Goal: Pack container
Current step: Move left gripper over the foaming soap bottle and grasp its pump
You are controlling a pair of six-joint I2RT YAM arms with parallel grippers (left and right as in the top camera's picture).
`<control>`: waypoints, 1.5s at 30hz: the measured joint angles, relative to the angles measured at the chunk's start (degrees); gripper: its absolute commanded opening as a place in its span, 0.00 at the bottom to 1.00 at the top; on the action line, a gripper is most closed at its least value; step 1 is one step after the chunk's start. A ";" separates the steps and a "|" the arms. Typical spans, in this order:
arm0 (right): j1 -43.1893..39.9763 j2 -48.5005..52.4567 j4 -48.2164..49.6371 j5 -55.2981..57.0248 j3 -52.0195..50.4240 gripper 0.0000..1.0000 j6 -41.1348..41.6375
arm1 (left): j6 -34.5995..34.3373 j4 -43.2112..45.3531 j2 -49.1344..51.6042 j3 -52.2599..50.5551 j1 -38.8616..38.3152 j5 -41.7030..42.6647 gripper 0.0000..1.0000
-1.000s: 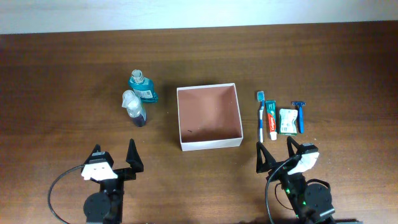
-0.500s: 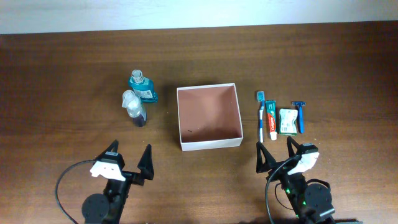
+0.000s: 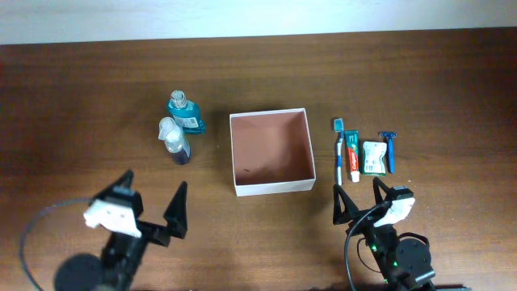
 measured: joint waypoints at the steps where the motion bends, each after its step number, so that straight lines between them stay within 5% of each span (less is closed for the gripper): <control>1: 0.00 0.00 0.07 0.02 0.00 0.98 0.00 | 1.03 -2.73 3.61 4.31 0.00 0.00 0.99; 11: 0.00 0.00 0.04 0.00 0.00 0.98 -0.04 | 6.88 -30.82 36.06 41.38 -0.04 -3.93 0.99; 15: 0.00 0.00 0.09 0.00 0.00 0.98 0.02 | 7.69 -34.16 45.44 48.04 -0.04 -7.56 0.99; 29: 0.00 0.00 0.09 0.00 0.00 0.98 -0.02 | 8.13 -33.81 67.76 49.40 -0.04 -10.21 0.99; 45: 0.00 0.00 0.11 0.00 0.00 0.98 -0.02 | 8.15 -33.35 77.44 49.40 -0.04 -10.23 0.93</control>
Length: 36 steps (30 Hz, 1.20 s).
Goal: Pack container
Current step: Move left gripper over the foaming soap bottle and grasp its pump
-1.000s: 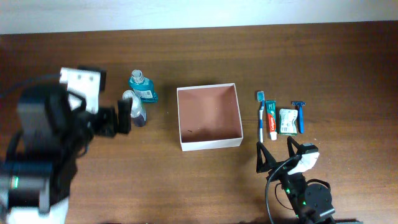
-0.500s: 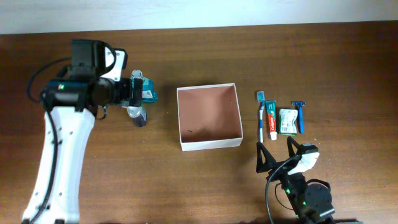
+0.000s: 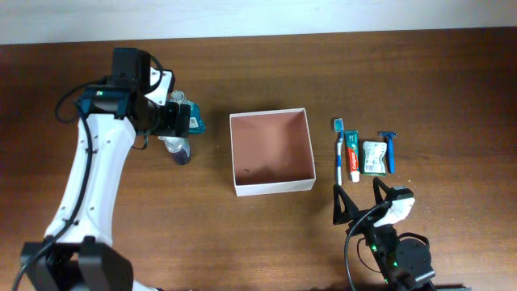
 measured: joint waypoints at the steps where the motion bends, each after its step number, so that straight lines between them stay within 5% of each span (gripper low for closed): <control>1: 0.00 0.00 -0.02 0.00 0.00 0.98 0.00 | 0.00 -0.02 0.50 0.00 0.00 -0.04 0.92; 11: 0.00 0.00 -0.02 0.00 0.00 0.99 0.02 | 0.00 0.07 3.50 0.00 0.00 -0.17 0.92; 23: 0.00 0.00 -0.02 0.00 0.00 0.98 0.04 | 0.35 0.83 4.17 0.00 0.00 -0.20 0.63; 36: 0.00 0.00 -0.02 0.00 0.00 0.99 0.00 | 0.37 0.81 7.26 0.00 0.00 -0.20 0.59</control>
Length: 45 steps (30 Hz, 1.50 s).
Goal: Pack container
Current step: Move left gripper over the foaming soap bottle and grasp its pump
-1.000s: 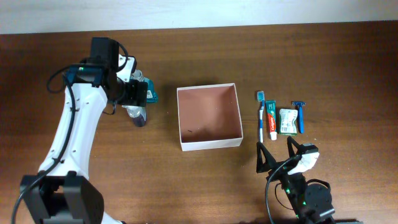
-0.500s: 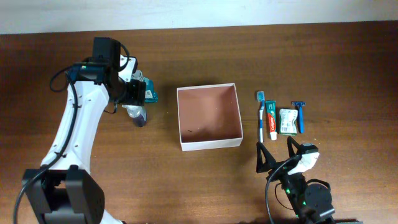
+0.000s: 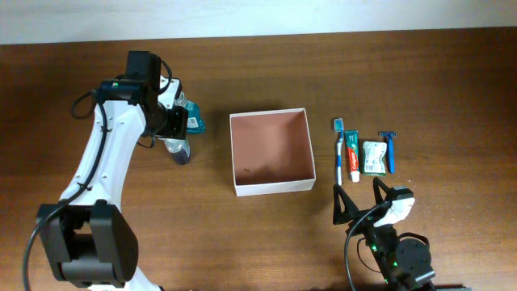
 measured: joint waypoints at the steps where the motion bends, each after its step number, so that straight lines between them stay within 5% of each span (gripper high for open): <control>1: 0.00 0.00 0.00 0.00 0.00 0.98 0.02 | 0.00 0.00 0.09 0.00 0.00 0.00 0.55; 30: 0.00 0.00 0.00 0.00 0.00 0.98 0.00 | -0.02 0.04 0.17 0.02 0.00 -1.25 0.33; 45: 0.00 0.00 0.00 0.00 0.00 0.98 0.00 | 0.02 -0.13 -0.72 0.44 0.00 -2.19 0.31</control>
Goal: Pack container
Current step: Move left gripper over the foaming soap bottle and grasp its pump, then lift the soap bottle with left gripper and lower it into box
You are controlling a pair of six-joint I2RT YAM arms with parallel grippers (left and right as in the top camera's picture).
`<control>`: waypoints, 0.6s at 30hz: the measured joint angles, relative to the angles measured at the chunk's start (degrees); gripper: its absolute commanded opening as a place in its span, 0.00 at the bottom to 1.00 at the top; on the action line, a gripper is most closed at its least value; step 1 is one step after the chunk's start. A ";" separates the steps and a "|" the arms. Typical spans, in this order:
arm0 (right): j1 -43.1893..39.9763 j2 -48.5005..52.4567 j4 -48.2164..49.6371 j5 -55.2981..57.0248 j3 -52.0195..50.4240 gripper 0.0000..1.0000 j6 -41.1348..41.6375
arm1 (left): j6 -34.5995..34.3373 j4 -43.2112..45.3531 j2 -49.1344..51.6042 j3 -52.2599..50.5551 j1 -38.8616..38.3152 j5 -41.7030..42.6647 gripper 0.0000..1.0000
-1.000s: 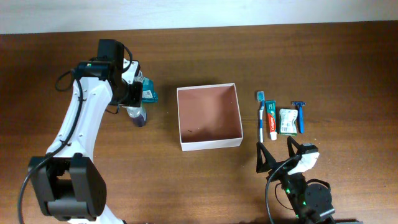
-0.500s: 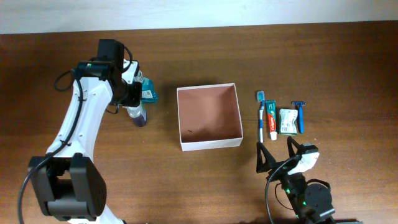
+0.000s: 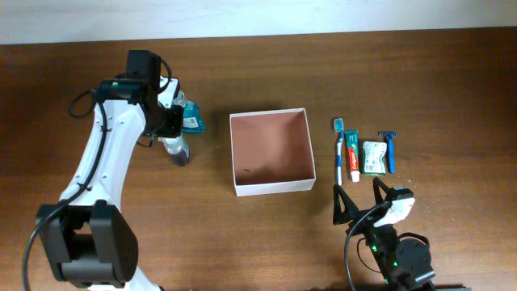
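An open white box with a brown inside stands mid-table. Left of it are a teal mouthwash bottle and a clear spray bottle with a purple base. My left gripper hangs right over these two bottles, and its fingers are hidden under the wrist. Right of the box lie a toothbrush, a toothpaste tube, a small green-white packet and a blue razor. My right gripper rests open near the front edge, below those items.
The left arm's white link slants from the front left up to the bottles. The right arm's base sits at the front right. A pale wall edge bounds the table at the back.
Hardly anything differs. My left gripper stays over the two bottles, and the teal bottle shows a little less from under it. The right arm has not moved.
Both arms first rested at the front edge with grippers open. Then my left arm was stretched out with its gripper at the teal bottle. It has stayed over the two bottles since. The box holds nothing and the right-hand items lie unmoved.
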 measured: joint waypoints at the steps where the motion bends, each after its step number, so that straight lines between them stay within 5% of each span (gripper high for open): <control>1: 0.00 0.00 0.00 0.00 0.00 0.98 0.02 | 0.00 -0.20 -0.63 0.00 0.00 0.00 0.31; 18: 0.00 0.00 0.00 0.00 0.00 0.98 0.02 | -0.90 -5.05 -18.03 0.00 -3.72 9.86 0.31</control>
